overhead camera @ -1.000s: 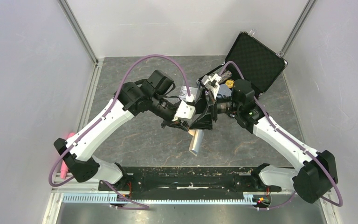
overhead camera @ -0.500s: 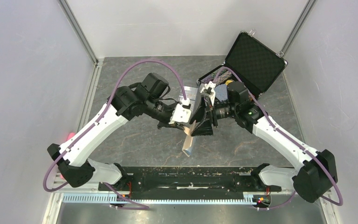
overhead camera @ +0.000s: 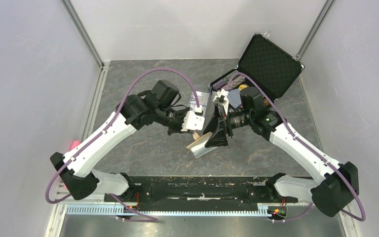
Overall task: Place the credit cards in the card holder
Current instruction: Open the card holder.
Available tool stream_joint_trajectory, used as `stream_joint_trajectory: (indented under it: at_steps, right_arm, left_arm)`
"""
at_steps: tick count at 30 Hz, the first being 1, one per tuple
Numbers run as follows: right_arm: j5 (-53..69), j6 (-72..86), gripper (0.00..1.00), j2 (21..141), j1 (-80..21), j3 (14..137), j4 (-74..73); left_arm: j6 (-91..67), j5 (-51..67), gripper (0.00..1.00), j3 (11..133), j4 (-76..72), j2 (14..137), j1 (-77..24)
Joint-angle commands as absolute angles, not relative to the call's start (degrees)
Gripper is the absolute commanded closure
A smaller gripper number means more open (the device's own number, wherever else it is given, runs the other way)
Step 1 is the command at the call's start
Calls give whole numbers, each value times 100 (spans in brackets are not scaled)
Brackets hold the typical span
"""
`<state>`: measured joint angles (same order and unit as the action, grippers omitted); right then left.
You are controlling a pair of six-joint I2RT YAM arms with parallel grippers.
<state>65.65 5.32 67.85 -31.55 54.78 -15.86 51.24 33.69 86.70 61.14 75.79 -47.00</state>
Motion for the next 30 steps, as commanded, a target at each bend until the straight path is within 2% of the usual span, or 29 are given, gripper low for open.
stream_joint_trajectory:
  at_steps: [1, 10, 15, 20, 24, 26, 27, 28, 30]
  right_arm:
    - [6580, 420, 16, 6578, -3160, 5814, -1711]
    - [6449, 398, 20, 6570, -3254, 5773, -1666]
    - [6104, 355, 26, 6562, -3343, 5712, -1662]
    - [5669, 290, 44, 6585, -3440, 5751, -1706]
    - [5129, 63, 66, 6628, -3465, 5814, -2019]
    - [4824, 52, 80, 6666, -3469, 5860, -2140]
    - [4681, 51, 91, 6693, -3464, 5880, -2175]
    - [4535, 58, 99, 6712, -3469, 5915, -2199]
    - [4179, 198, 100, 6736, -3465, 5973, -2186]
  left_arm:
    - [4781, 3149, 98, 8649, 5632, 7463, -4720]
    - [4216, 3313, 98, 8701, 4972, 7637, -4711]
    - [3769, 3400, 98, 8678, 4536, 7687, -4711]
    - [3404, 3299, 98, 8639, 4302, 7719, -4697]
    - [3199, 3236, 98, 8556, 4098, 7672, -4693]
    - [3003, 3120, 98, 8473, 3907, 7624, -4685]
    - [2867, 3055, 94, 8434, 3796, 7596, -4682]
    - [2741, 2971, 86, 8402, 3672, 7570, -4676]
    - [2304, 2744, 60, 8307, 3355, 7518, -4676]
